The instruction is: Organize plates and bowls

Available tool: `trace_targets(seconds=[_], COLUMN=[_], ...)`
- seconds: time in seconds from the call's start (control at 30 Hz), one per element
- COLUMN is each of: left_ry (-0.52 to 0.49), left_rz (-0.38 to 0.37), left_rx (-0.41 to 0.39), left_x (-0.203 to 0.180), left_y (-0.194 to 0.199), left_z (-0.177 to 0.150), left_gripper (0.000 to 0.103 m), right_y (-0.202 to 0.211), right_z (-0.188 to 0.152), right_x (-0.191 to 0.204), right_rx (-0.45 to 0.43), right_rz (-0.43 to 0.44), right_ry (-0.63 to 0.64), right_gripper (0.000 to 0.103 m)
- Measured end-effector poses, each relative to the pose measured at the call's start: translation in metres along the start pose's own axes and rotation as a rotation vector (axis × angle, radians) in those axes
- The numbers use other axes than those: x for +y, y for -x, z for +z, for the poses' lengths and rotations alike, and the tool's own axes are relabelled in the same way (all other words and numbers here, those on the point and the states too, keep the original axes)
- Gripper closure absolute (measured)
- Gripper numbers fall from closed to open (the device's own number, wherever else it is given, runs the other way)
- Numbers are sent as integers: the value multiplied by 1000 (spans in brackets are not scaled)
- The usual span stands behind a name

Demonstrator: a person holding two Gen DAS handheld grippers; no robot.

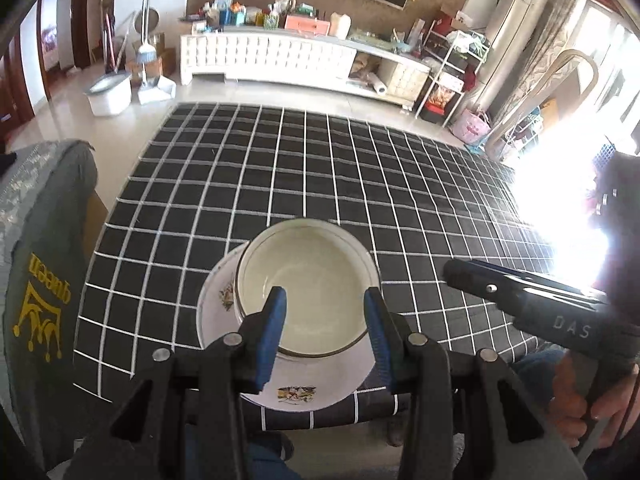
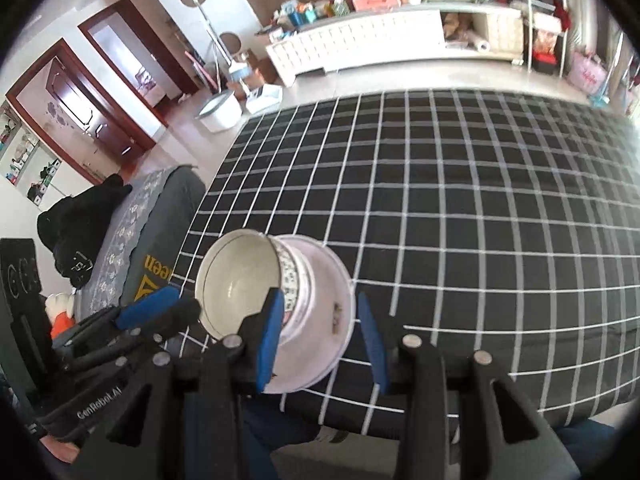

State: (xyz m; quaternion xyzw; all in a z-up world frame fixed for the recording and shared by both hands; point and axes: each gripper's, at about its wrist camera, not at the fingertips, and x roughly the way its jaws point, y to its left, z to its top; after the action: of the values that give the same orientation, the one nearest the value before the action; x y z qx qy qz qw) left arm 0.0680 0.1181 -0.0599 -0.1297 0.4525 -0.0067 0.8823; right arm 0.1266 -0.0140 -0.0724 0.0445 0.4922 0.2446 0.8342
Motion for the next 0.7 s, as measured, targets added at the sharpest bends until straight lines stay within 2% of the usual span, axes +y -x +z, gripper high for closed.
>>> trace_targets(seconds=[0.33,0.47,0.53,0.6,0.7], left_ry=[-133,-174,-182,-218,-260], left_rz=[25,40,32,32,51], left_rx=[-212,-286,-333,-371,-405], left_x=[-39,-55,-61,-70,-80], left_y=[58,78,88,97,105], left_z=[-10,-18,-23,-30,-39], left_gripper=[63,37,30,16,11], right_y=[58,86,97,105,118], right_z=[-20,-33,-42,-48,-59], right_x=[-2,3,3,4,3], right_rx=[-184,-272,-305,-339,-390], right_rz=[-108,-149,-163,-178,-212], right_ry=[62,103,116,125,140], right_gripper=[59,57,48,36,22])
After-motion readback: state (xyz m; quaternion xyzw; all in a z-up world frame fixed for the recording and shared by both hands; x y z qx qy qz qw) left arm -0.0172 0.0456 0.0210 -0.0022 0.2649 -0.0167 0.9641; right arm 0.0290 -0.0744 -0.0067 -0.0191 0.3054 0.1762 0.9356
